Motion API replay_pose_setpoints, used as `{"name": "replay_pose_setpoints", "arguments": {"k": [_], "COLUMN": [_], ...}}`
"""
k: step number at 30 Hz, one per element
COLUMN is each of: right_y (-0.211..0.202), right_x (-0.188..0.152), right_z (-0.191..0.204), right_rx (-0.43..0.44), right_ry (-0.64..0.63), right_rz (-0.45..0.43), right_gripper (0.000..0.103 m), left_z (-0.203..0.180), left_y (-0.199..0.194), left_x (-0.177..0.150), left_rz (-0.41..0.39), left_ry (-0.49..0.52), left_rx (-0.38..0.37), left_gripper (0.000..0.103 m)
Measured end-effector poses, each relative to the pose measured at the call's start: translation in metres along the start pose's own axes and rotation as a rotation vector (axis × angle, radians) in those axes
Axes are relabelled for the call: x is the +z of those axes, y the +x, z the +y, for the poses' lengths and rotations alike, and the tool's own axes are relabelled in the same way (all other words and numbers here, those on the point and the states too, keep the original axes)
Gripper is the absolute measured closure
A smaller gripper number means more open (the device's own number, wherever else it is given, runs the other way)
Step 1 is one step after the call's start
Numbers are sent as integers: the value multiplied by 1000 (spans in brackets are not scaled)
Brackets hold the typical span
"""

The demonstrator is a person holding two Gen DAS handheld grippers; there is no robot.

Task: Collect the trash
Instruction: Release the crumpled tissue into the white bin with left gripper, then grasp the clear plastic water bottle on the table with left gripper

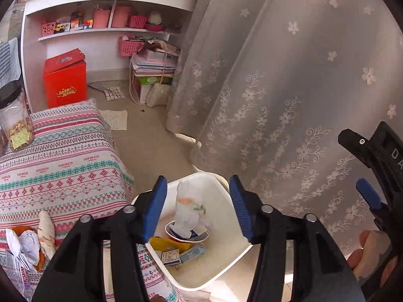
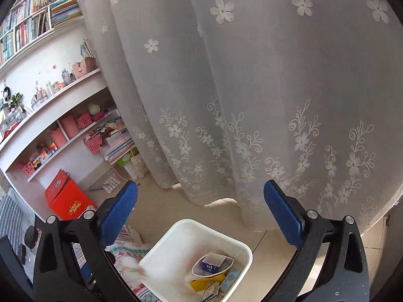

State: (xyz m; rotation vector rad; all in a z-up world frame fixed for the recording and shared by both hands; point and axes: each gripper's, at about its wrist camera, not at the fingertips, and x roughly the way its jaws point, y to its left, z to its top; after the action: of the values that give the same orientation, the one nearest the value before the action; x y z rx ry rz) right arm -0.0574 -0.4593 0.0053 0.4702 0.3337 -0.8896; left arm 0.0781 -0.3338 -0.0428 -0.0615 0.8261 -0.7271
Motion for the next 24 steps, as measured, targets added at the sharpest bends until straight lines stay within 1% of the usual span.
{"name": "replay_pose_setpoints", "arguments": {"k": [1,3,5,6,9,14,17,19,24], "right_y": [0,0,1,1,0,-3,-5,-8,-16], "right_x": [0,0,0,0,-3,-16,-28,-38,-66], "right_z": [-1,-2,-2,-2,6,33,56,74,117], "right_rx": [-4,-14,-18,-16,-3,43,80,109,180], "right_ry": [0,-2,2,5,-9,-90,-164,-215,-342], "right_rz": [-1,-2,2,6,18,49,75,96,142], "right_gripper": [7,7,7,7,7,7,7,7,7], "left_z": [-1,-2,2,6,18,44,69,88,142], "left_y": [1,-1,-5,-7,-18,-43,-56,-66,-91], "left_x": [0,-1,-2,-3,-7,-23,-30,-35,-44], "left_rz": [3,-3,-13,-12,-10,-23,-2,8,56], "left_ry": [-3,-11,-24,-31,-33,13,5,0,-54], "left_rx": [1,13,32,43,108,229,275,320,402], "left_gripper": [43,23,16,15,13,13,13,13,13]}}
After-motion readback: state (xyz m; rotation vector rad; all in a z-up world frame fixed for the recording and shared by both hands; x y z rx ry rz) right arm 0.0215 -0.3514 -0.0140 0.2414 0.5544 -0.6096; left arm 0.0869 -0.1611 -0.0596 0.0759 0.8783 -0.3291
